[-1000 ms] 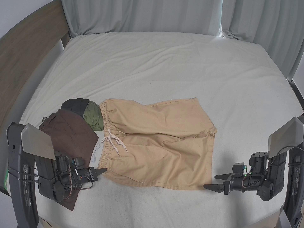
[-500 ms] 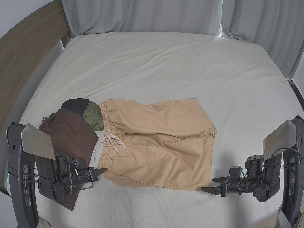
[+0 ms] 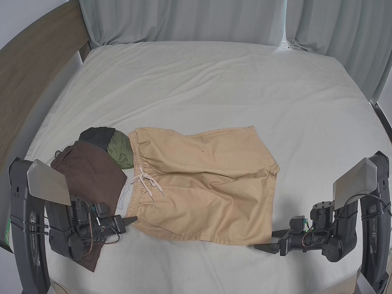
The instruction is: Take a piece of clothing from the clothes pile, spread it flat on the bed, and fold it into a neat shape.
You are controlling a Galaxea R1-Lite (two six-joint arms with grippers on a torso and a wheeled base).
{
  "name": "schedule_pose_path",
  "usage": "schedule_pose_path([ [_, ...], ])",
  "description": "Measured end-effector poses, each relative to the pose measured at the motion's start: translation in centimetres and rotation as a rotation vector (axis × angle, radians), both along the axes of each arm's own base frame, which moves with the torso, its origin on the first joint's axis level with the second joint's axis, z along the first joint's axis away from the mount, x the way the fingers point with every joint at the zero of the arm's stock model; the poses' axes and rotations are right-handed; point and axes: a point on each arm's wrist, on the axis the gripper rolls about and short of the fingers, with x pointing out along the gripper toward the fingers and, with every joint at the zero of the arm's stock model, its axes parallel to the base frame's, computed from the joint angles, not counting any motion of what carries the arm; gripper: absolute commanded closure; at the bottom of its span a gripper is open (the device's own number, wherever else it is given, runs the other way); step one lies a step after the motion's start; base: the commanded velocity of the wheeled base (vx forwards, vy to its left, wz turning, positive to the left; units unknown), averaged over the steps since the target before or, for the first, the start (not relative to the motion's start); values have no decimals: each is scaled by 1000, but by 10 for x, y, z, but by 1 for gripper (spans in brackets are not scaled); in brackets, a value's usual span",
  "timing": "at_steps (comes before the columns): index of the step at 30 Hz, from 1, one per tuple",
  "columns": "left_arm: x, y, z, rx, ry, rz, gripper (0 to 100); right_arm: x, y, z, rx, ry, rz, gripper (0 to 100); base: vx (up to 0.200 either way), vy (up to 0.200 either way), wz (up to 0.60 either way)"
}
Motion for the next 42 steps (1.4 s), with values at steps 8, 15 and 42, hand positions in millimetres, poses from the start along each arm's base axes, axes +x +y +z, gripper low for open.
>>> schedule_pose_path([
  [8,0,0,0,0,0,0,100,2,0,-1,0,0,-3,100,0,0,0],
  [15,0,0,0,0,0,0,100,2,-1,-1,-1,2,-8,100,0,0,0],
  [42,-46,14,6,39,11,-180,100,-38,-23,24,-17,76,-56,100,0,0,0],
])
